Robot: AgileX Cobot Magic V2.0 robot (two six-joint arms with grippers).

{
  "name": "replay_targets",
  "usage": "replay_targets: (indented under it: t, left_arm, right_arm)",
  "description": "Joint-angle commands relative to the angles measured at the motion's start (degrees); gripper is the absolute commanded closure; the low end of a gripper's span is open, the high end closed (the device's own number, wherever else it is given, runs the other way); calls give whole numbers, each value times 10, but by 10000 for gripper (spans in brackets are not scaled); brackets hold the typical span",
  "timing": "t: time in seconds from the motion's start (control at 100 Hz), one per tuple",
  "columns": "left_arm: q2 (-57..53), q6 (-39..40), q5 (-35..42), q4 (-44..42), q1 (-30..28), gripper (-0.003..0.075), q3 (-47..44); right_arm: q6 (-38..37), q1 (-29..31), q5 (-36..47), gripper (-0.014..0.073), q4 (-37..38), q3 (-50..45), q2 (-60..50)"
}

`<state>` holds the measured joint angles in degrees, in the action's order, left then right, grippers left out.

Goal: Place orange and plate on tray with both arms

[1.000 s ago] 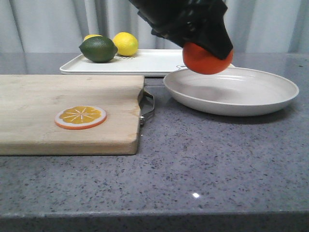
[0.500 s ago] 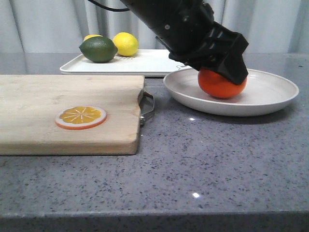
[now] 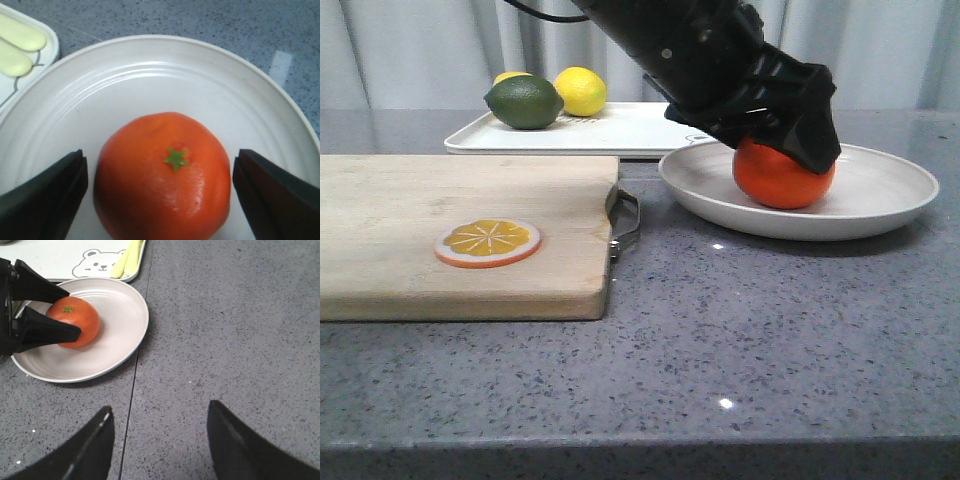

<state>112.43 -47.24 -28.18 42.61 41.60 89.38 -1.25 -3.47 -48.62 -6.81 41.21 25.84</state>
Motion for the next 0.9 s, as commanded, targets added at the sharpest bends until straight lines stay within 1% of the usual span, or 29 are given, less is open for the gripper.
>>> replay_targets:
  t: [0.0, 0.14, 0.25, 0.37, 0.56, 0.7, 0.82, 0.89]
  left_arm:
    - [-37, -1, 14, 19, 5, 143, 20]
    - [-62, -1, 11, 19, 5, 143, 20]
    - [-94, 22, 9, 19, 5, 143, 20]
    - [-134, 23, 9, 18, 1, 146, 20]
    - [-197, 23, 10, -24, -5, 156, 13]
    - [-247, 23, 20, -30, -28, 156, -27]
    - [-296, 23, 21, -30, -64, 156, -93]
    - [-337, 23, 38, -30, -89, 156, -141]
  right_arm:
    - [5, 0, 45, 165, -3, 19, 8]
    - [5, 0, 51, 165, -2, 19, 8]
    - [5, 0, 53, 165, 6, 19, 8]
    - [5, 0, 53, 165, 10, 19, 8]
    - [5, 0, 61, 165, 10, 19, 8]
    - [5, 0, 75, 165, 10, 19, 8]
    - [5, 0, 83, 165, 10, 19, 8]
    - [5, 0, 86, 165, 10, 19, 8]
